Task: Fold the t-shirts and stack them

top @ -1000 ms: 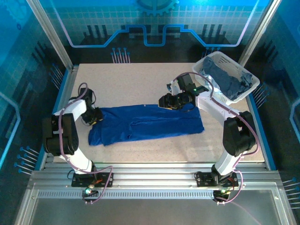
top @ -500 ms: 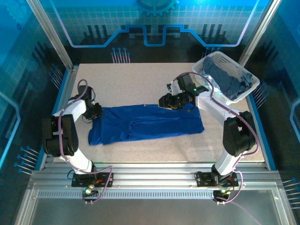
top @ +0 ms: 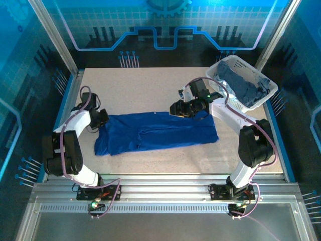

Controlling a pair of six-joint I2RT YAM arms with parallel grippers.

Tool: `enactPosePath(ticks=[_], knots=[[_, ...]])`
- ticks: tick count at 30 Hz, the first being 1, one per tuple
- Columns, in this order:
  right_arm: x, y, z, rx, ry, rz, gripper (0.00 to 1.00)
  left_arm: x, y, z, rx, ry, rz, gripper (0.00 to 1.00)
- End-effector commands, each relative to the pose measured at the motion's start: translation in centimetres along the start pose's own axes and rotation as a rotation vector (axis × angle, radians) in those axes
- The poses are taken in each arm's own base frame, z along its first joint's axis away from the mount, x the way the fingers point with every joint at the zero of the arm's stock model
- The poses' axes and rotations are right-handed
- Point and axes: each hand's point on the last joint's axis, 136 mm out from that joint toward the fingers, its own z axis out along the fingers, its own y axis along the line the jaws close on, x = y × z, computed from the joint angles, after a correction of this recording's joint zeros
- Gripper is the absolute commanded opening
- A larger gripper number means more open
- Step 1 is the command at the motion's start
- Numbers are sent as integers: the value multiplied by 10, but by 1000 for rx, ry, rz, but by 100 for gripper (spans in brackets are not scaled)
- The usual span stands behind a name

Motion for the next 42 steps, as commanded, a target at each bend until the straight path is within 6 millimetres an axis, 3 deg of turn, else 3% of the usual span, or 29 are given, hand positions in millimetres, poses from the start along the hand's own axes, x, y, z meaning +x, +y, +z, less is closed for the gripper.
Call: enactPosePath(ticks=[1, 5, 14, 19, 30, 42], knots=[[3, 2, 2, -14, 24, 1, 42, 14, 7, -15, -5, 26, -98, 0], [2, 4, 2, -18, 24, -2, 42, 28, 8, -27, 7, 51, -217, 0], [1, 5, 2, -25, 21, -7, 41, 63, 18, -27, -37, 225, -360, 0], [4, 3, 1, -26, 20, -6, 41, 65, 32, -32, -90, 254, -382, 0], [4, 2, 2, -26, 21, -1, 41, 0, 6, -32, -2, 206, -441, 0], [6, 0, 3, -24, 21, 8, 41, -33, -4, -22, -6, 221, -437, 0]])
